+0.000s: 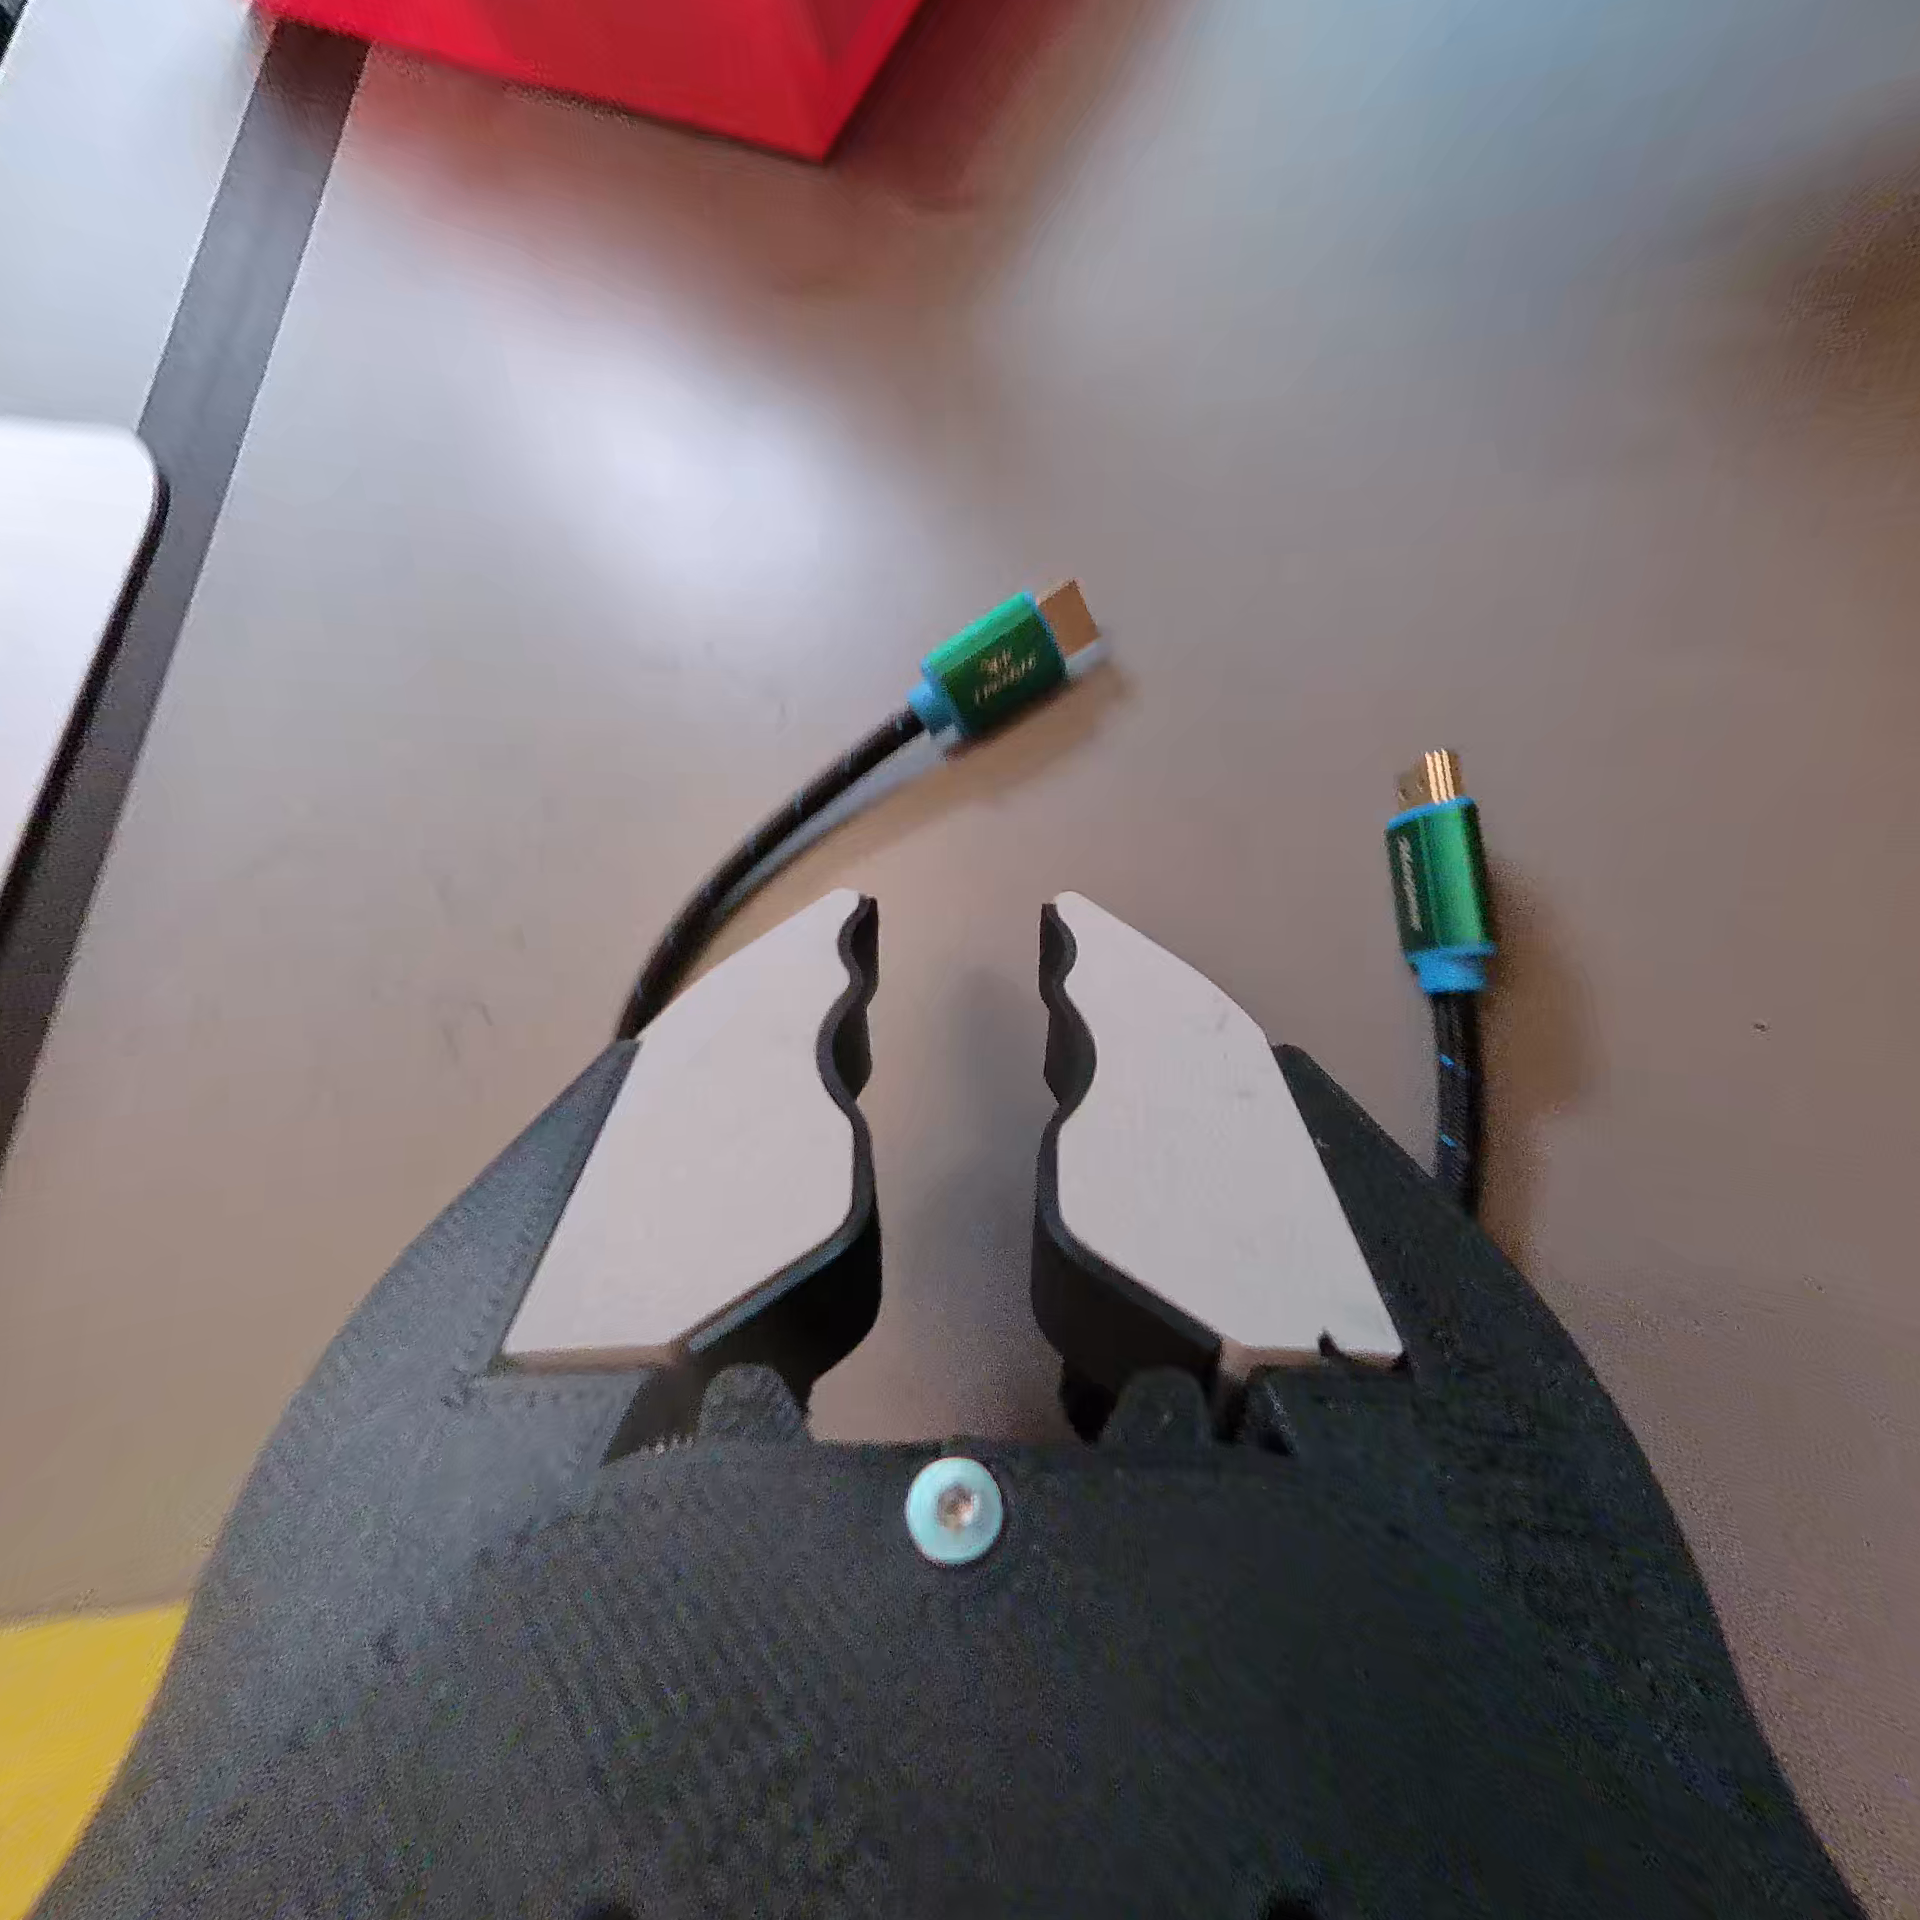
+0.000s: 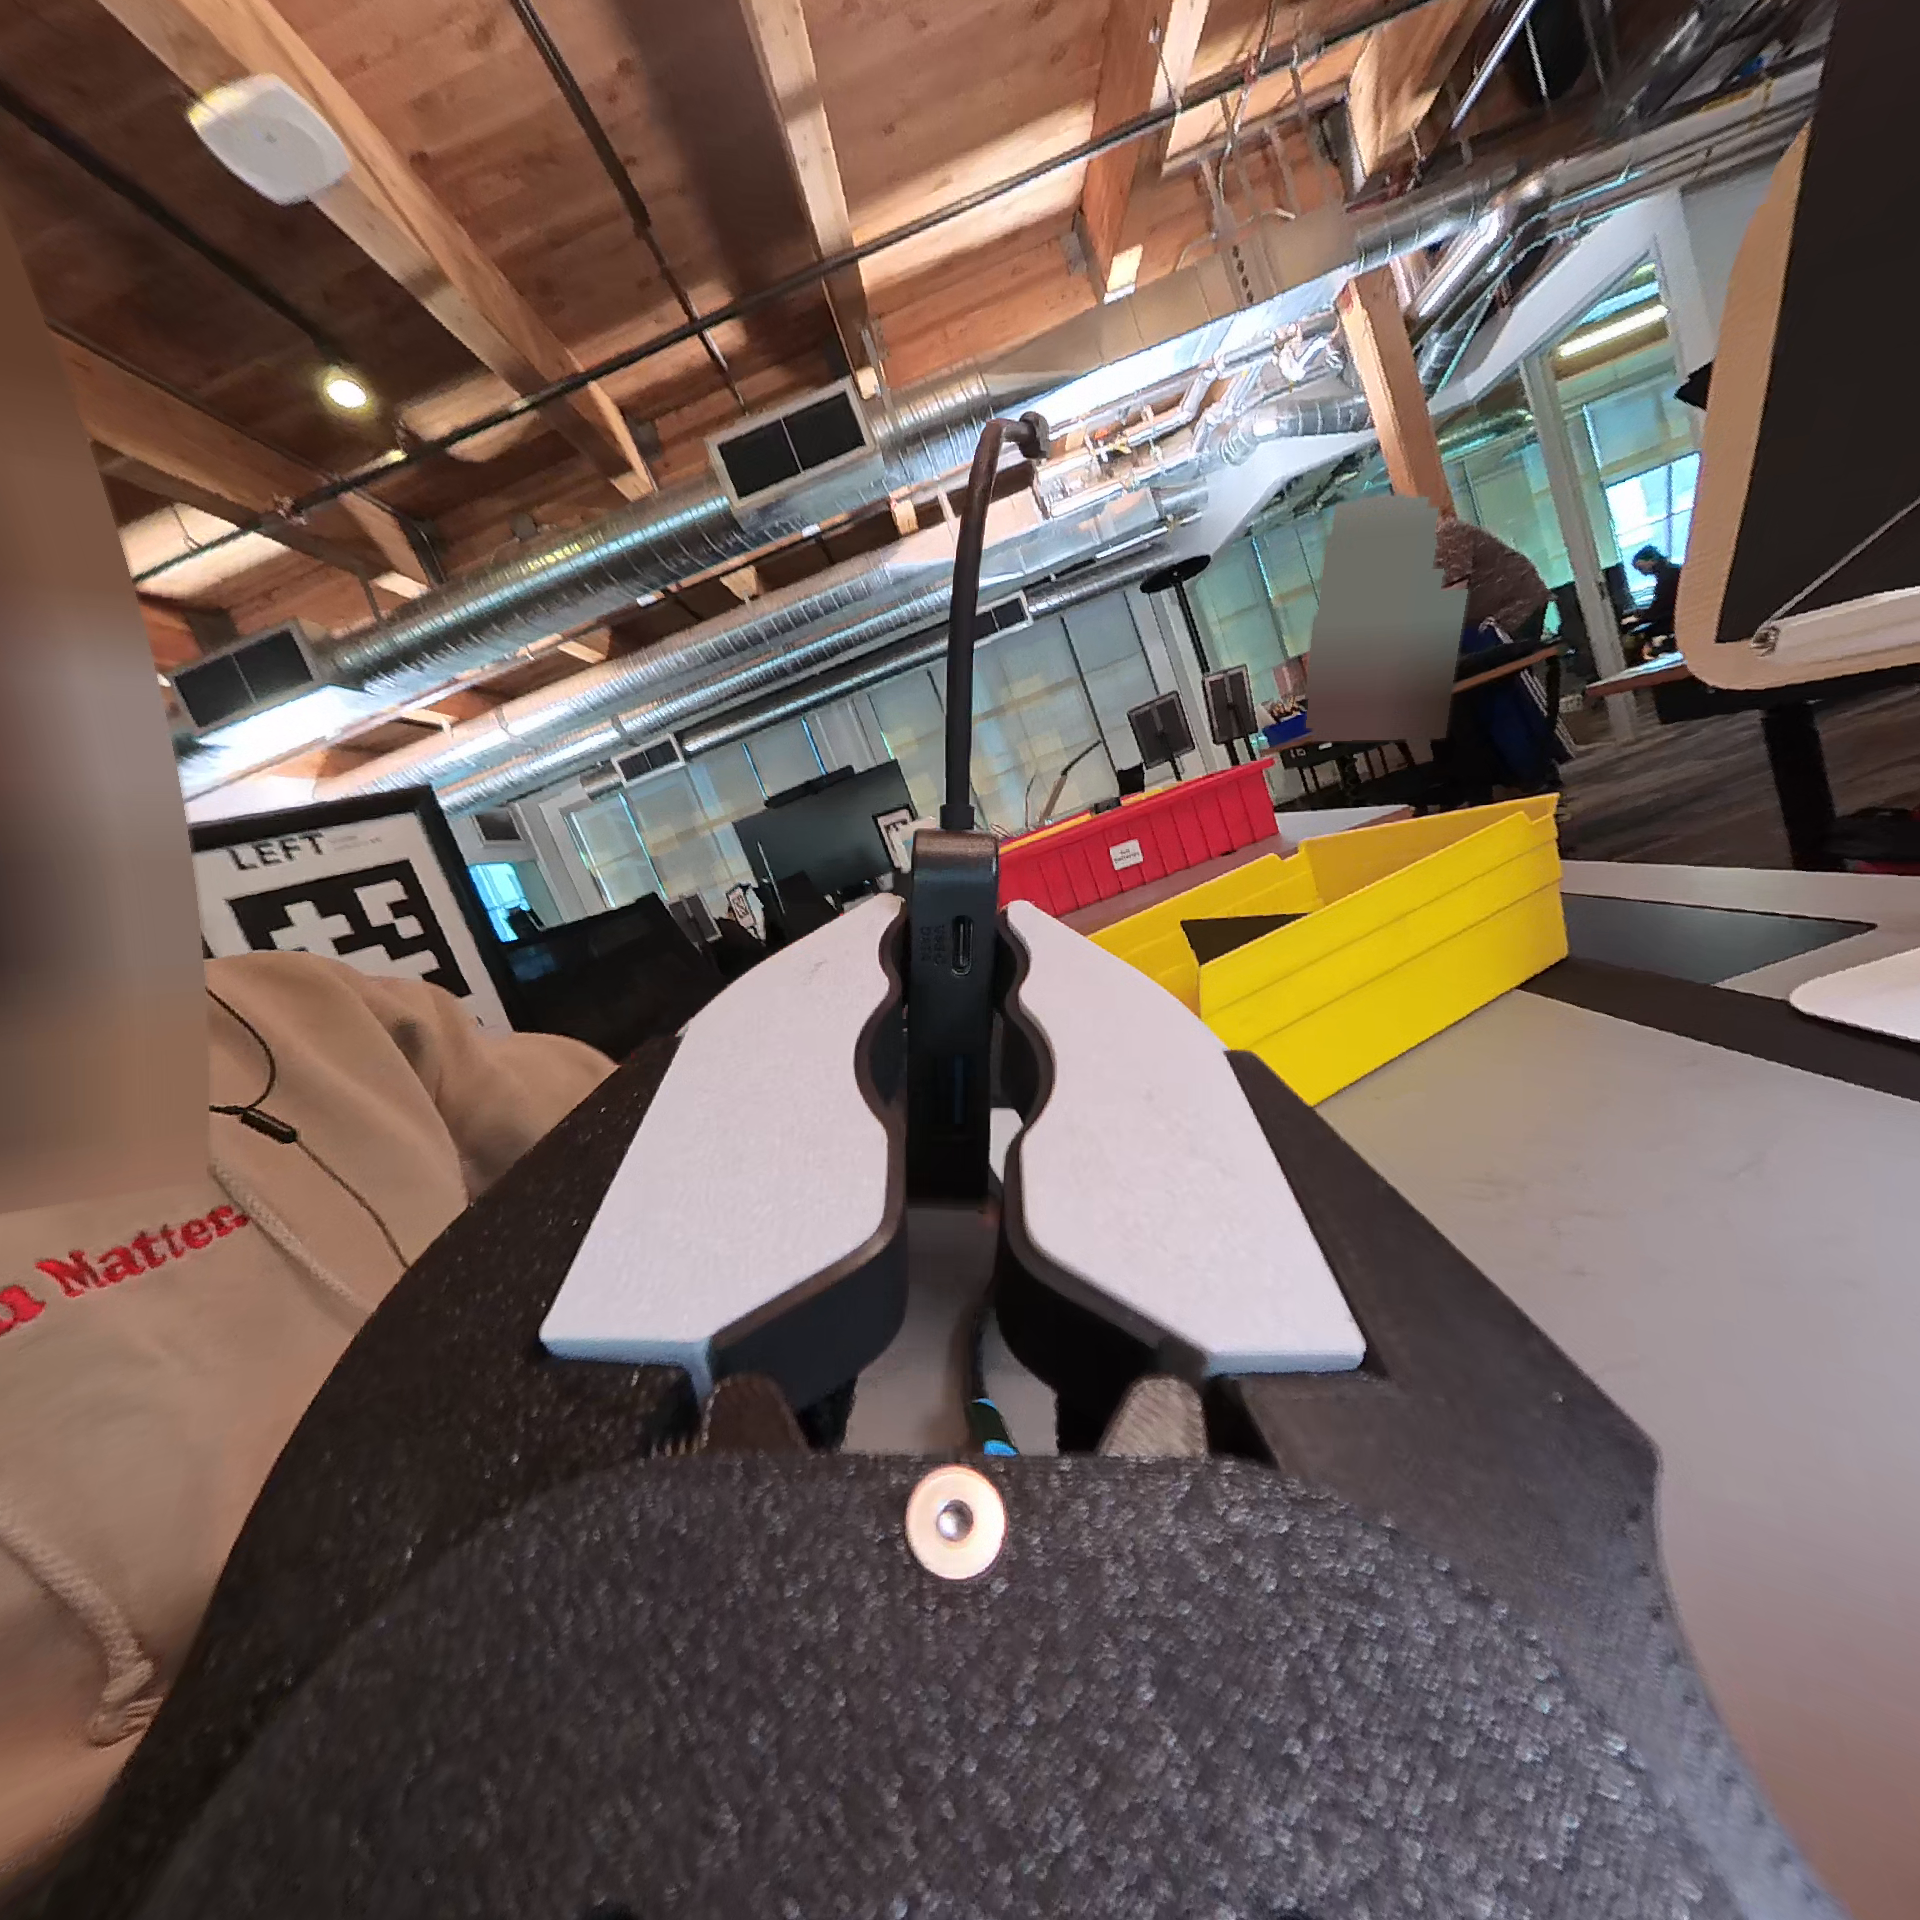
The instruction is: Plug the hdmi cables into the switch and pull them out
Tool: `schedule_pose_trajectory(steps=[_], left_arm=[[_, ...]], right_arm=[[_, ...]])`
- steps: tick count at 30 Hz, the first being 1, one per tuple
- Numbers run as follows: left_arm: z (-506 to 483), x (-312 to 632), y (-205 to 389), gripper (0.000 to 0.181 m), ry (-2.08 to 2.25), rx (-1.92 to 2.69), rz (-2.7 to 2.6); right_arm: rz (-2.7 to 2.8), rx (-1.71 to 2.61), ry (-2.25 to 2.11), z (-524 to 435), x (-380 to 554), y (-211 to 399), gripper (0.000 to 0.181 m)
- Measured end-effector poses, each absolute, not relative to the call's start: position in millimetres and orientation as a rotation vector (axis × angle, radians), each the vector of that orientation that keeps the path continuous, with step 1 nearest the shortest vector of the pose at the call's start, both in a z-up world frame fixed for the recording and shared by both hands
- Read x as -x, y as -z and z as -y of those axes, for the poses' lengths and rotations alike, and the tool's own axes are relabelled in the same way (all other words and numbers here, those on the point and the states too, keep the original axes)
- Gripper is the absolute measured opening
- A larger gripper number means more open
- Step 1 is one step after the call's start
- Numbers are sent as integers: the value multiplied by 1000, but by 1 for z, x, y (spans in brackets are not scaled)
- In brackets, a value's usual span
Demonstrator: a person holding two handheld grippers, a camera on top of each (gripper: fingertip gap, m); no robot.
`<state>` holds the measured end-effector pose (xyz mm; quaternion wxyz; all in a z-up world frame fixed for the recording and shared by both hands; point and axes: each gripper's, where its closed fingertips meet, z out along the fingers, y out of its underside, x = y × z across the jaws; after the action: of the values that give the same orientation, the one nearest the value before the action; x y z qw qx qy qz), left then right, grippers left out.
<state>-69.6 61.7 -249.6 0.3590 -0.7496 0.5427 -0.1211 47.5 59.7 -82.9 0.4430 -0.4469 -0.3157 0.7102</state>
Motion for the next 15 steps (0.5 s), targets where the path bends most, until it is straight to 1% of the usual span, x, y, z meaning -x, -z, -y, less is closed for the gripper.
schedule_pose_trajectory(steps=[7, 9, 11, 14, 15], left_arm=[[-91, 30, 272, 49, 315, 1854, -1819], [-92, 23, 273, 47, 354, 1852, -1886], [-90, 24, 276, 39, 374, 1894, -1947], [-80, 25, 278, 21, 444, 1972, -1956], [-79, 25, 278, 21, 441, 2009, -1922]], right_arm=[[769, 1026, -1853, -55, -66, 74, 14], [772, 1020, -1860, -55, -68, 74, 14], [782, 1020, -1861, -54, -69, 75, 14], [790, 1011, -1879, -53, -70, 75, 14], [794, 1006, -1887, -53, -71, 75, 14]])
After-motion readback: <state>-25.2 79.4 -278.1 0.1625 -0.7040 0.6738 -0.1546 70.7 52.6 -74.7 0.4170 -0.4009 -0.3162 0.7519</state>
